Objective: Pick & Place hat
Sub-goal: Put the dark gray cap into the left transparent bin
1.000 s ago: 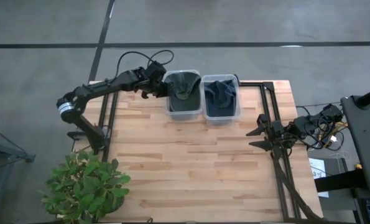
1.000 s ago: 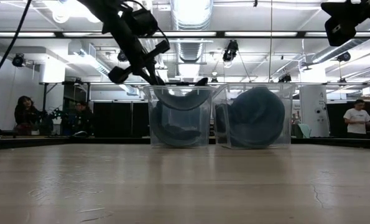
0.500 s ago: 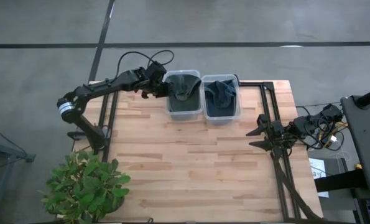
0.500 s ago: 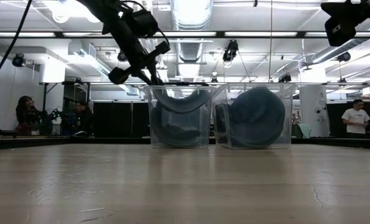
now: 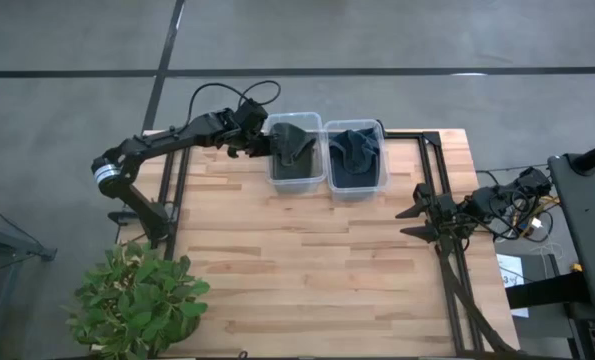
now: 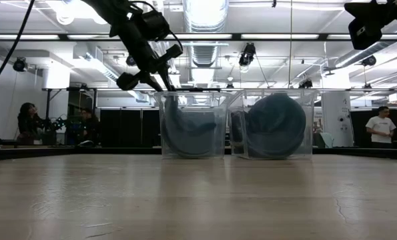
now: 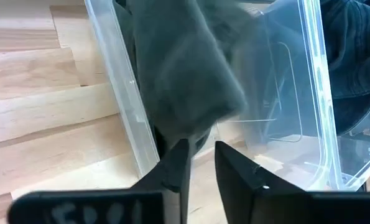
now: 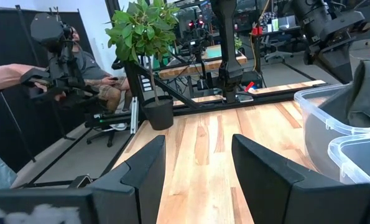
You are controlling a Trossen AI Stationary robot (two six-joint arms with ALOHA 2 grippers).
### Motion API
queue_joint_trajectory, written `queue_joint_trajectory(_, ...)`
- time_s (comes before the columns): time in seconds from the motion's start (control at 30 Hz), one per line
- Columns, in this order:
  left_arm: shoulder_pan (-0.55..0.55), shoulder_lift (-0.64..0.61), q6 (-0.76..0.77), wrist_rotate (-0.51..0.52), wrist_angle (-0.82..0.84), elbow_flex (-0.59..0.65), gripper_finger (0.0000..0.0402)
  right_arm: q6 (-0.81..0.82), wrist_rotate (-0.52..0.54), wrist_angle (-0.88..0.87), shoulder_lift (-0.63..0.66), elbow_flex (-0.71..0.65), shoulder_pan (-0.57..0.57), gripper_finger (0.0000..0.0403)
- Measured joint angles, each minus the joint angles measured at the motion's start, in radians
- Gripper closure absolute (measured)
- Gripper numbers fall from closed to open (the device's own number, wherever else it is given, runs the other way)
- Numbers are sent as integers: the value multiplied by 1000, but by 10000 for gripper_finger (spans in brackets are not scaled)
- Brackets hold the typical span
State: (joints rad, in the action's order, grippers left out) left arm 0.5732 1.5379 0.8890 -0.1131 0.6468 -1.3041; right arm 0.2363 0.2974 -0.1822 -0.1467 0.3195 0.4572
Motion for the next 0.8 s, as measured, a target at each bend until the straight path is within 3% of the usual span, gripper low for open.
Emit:
queue_joint_trajectory(0.37, 25, -4, -49, 0, 1, -25, 237, 3, 0, 1, 0, 0, 0, 224)
queue_joint_trajectory(0.6, 33, -11, -70, 17, -23, -140, 232, 25, -1, 0, 0, 0, 0, 222)
queue_joint_trajectory(0.8, 12, 21, -128, 40, -62, -149, 232, 21, 0, 0, 0, 0, 0, 225)
